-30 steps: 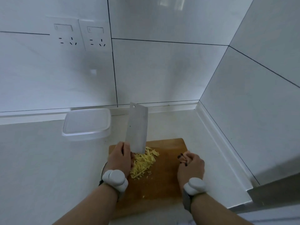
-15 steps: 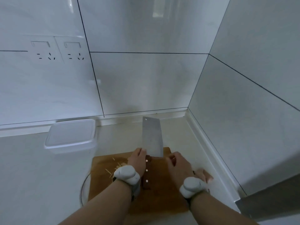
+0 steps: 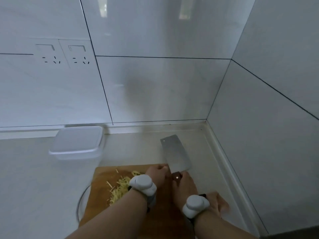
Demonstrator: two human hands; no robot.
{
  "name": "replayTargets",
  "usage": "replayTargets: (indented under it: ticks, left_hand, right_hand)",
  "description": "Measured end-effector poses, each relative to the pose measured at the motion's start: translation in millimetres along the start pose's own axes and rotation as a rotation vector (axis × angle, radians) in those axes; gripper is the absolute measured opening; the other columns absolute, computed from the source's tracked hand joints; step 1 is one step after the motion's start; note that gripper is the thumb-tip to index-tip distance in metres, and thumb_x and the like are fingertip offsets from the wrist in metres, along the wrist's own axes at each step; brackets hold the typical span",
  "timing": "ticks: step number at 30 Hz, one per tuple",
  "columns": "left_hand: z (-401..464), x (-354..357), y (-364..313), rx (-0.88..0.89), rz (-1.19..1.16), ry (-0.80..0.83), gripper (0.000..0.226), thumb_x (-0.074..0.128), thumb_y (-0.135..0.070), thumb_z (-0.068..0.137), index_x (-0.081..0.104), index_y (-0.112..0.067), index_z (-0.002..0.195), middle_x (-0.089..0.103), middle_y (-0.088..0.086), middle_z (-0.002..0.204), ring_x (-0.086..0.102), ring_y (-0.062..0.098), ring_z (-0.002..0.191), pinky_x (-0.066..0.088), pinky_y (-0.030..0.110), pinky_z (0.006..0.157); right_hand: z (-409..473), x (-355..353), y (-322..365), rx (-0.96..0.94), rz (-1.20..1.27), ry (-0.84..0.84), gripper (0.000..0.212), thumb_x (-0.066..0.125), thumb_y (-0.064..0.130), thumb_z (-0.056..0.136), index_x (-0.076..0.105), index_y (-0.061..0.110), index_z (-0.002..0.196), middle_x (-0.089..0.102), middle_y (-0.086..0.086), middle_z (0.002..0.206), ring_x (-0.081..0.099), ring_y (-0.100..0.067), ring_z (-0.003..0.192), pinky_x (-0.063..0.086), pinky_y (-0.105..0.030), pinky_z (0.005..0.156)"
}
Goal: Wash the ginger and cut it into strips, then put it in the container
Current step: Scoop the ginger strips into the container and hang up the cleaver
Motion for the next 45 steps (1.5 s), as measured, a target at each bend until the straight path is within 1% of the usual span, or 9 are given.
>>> replayTargets:
  ticks: [8, 13, 17, 21, 23, 30, 35, 40, 45]
  left_hand:
    - [0.6, -92.1, 45.9, -0.008, 0.449, -0.435, 0.038, 0.047, -0.012, 0.095, 0.052, -0.022, 0.131, 0.051, 0.005, 0.132, 0.051, 0.024, 0.118, 0.046, 0.035, 0.098]
    - [8.0, -128.6, 86.2, -0.045, 0.622, -0.367, 0.047, 0.049, -0.019, 0.093, 0.044, -0.026, 0.139, 0.044, 0.002, 0.142, 0.039, 0.024, 0.13, 0.038, 0.035, 0.106]
    - [13.9, -132.4, 96.4, 0.034, 0.736, -0.163, 0.065, 0.05, -0.013, 0.093, 0.022, -0.024, 0.15, 0.02, 0.001, 0.156, 0.018, 0.026, 0.142, 0.023, 0.035, 0.115]
    - [14.3, -126.6, 99.9, 0.103, 0.828, -0.033, 0.068, 0.045, -0.008, 0.093, 0.015, -0.025, 0.152, 0.008, -0.003, 0.159, 0.01, 0.023, 0.145, 0.019, 0.038, 0.117]
    - [8.6, -122.5, 98.7, 0.163, 0.894, -0.018, 0.066, 0.045, -0.008, 0.092, 0.021, -0.026, 0.15, 0.011, -0.003, 0.158, 0.011, 0.023, 0.144, 0.02, 0.037, 0.116]
    - [-8.0, -124.6, 95.9, 0.183, 0.738, 0.008, 0.042, 0.048, -0.026, 0.094, 0.047, -0.027, 0.136, 0.045, 0.001, 0.138, 0.043, 0.021, 0.126, 0.039, 0.035, 0.105]
    - [-14.1, -116.1, 99.5, 0.119, 0.816, 0.137, 0.081, 0.076, -0.043, 0.072, 0.035, -0.022, 0.139, 0.039, 0.002, 0.135, 0.042, 0.024, 0.125, 0.041, 0.038, 0.104]
    - [-19.2, -106.5, 100.5, 0.168, 0.668, 0.042, 0.039, 0.062, -0.023, 0.086, 0.048, -0.019, 0.122, 0.047, 0.004, 0.122, 0.054, 0.021, 0.105, 0.048, 0.031, 0.092]
    - [-24.6, -122.1, 84.6, 0.247, 0.579, -0.071, 0.029, 0.061, -0.023, 0.086, 0.056, -0.023, 0.114, 0.058, -0.002, 0.112, 0.055, 0.016, 0.1, 0.045, 0.022, 0.081]
  right_hand:
    - [12.0, 2.2, -8.6, 0.085, -0.256, 0.0, 0.027, 0.042, 0.029, 0.101, 0.047, 0.011, 0.121, 0.056, -0.006, 0.12, 0.059, -0.019, 0.105, 0.045, -0.028, 0.081]
    - [9.0, 13.5, -4.2, 0.22, -0.258, -0.055, 0.024, 0.032, 0.015, 0.103, 0.049, 0.008, 0.119, 0.054, -0.011, 0.126, 0.055, -0.025, 0.114, 0.042, -0.032, 0.09]
    - [5.1, 14.0, 25.1, 0.064, -0.299, -0.139, 0.016, 0.045, -0.002, 0.091, 0.048, 0.003, 0.106, 0.057, -0.024, 0.107, 0.06, -0.038, 0.093, 0.048, -0.041, 0.073]
    - [4.7, 40.0, 60.4, -0.147, -0.289, 0.213, 0.043, 0.033, 0.01, 0.103, 0.031, 0.012, 0.146, 0.033, -0.011, 0.15, 0.036, -0.024, 0.137, 0.029, -0.031, 0.11]
    - [4.3, 56.9, 76.1, -0.209, -0.324, 0.361, 0.049, 0.031, 0.011, 0.105, 0.02, 0.015, 0.153, 0.022, -0.007, 0.158, 0.024, -0.024, 0.145, 0.02, -0.031, 0.115]
    - [-30.0, 74.8, 104.8, -0.364, -0.246, 0.504, 0.047, 0.044, 0.015, 0.1, 0.036, 0.02, 0.146, 0.031, -0.004, 0.15, 0.028, -0.023, 0.139, 0.032, -0.035, 0.113]
    - [-39.2, 73.8, 110.7, -0.435, -0.387, 0.548, 0.069, 0.063, 0.033, 0.089, 0.026, 0.031, 0.147, 0.028, -0.002, 0.144, 0.029, -0.023, 0.135, 0.042, -0.038, 0.105]
    - [-32.3, 76.7, 108.8, -0.388, -0.321, 0.516, 0.033, 0.054, 0.03, 0.095, 0.049, 0.026, 0.127, 0.046, -0.003, 0.127, 0.051, -0.022, 0.11, 0.049, -0.036, 0.094]
    - [-29.5, 55.9, 113.4, -0.391, -0.15, 0.456, 0.01, 0.051, 0.03, 0.097, 0.057, 0.023, 0.098, 0.062, 0.001, 0.097, 0.059, -0.018, 0.083, 0.055, -0.037, 0.079]
Point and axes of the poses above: each hand's wrist, its own z-axis towards the middle knuckle, its own x-axis out of the palm, y = z × x, the point moved 4 cm from there along z, towards the middle knuckle
